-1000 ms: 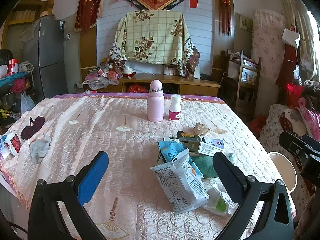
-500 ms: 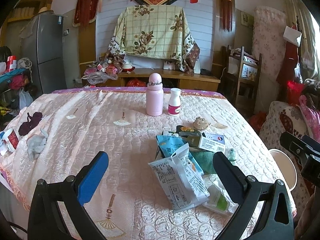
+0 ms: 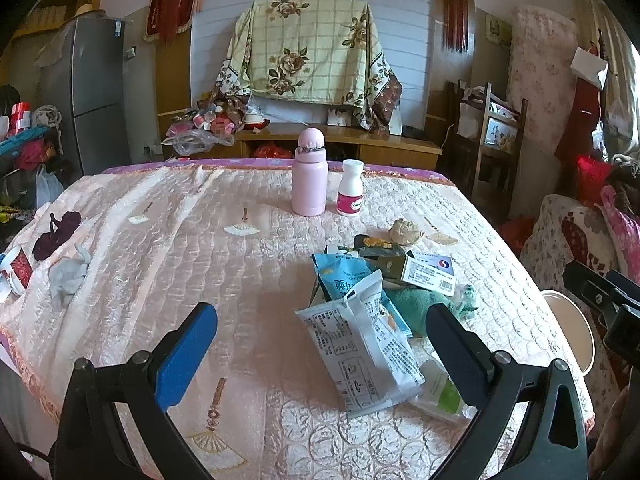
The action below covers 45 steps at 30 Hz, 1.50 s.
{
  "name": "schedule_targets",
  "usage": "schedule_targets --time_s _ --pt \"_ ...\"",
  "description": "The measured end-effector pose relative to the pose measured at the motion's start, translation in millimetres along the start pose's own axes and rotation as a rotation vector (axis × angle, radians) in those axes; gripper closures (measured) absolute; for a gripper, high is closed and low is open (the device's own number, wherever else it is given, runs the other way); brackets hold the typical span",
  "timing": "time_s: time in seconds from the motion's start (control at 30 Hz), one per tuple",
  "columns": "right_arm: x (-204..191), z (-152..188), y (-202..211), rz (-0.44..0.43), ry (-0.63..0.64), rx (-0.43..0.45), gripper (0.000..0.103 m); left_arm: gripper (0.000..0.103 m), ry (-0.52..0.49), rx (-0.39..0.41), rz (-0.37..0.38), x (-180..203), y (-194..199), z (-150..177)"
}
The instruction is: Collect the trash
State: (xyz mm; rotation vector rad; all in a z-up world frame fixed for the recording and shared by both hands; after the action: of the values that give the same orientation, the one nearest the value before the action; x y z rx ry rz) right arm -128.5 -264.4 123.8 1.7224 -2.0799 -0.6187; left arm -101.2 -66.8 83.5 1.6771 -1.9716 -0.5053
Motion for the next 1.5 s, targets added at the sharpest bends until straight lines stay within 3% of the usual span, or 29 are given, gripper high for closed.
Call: schedule_targets --time_s 0.7,0.93,1.1,1.3,1.5 --pt "-1 11 -8 -0.002 0.003 -0.036 0.0 0.0 0.005 -0.038 -0.003 -3 -5 10" --pt "0 20 -15 -0.007 0.016 -0.062 0.0 0.0 0.008 -0.083 0.022 -6 -12 21" --pt "1 46 -27 -0.046 0.057 -0.136 0.0 0.0 -0.001 -0.151 0.052 -13 -24 37" --pt "-4 83 -44 -0.202 0.018 -0.24 0.0 0.0 0.038 -0.207 0.088 -12 -44 46" --pt "-16 106 -60 -0.259 0.04 -0.312 0.0 0.0 0.063 -0.243 0.126 2 -71 54"
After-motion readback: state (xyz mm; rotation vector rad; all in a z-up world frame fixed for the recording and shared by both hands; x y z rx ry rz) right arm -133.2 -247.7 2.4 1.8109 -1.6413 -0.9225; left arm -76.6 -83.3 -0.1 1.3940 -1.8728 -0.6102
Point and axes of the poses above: each gripper's, at about its wrist camera, not at the fingertips, and y roughly against the way its jaws point, x to its right, z to its underside, the point moved 9 cm from there along -y, roughly the way its jaws point, and after that the axes turned 5 degrees about y, right-handed, at the moved point
